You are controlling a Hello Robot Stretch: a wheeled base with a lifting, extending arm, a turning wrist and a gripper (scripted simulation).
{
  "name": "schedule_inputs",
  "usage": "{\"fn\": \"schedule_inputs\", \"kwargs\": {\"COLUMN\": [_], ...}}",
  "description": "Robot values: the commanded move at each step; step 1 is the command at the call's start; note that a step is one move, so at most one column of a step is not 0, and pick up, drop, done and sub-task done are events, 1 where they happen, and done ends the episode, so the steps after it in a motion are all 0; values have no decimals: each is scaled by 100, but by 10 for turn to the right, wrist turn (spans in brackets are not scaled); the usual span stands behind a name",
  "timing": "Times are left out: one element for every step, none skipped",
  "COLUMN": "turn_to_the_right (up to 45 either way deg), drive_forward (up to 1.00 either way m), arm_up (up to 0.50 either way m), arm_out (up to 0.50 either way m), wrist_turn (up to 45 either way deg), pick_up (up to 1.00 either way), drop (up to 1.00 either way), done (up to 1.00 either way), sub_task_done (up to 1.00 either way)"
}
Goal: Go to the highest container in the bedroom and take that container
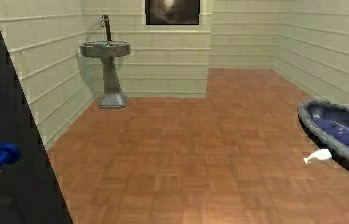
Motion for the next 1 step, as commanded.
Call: {"fn": "schedule_inputs", "kwargs": {"turn_to_the_right": [-450], "drive_forward": [0], "arm_up": [0], "arm_out": [0], "wrist_turn": [0], "pick_up": [0], "drop": [0], "done": [0], "sub_task_done": [0]}}
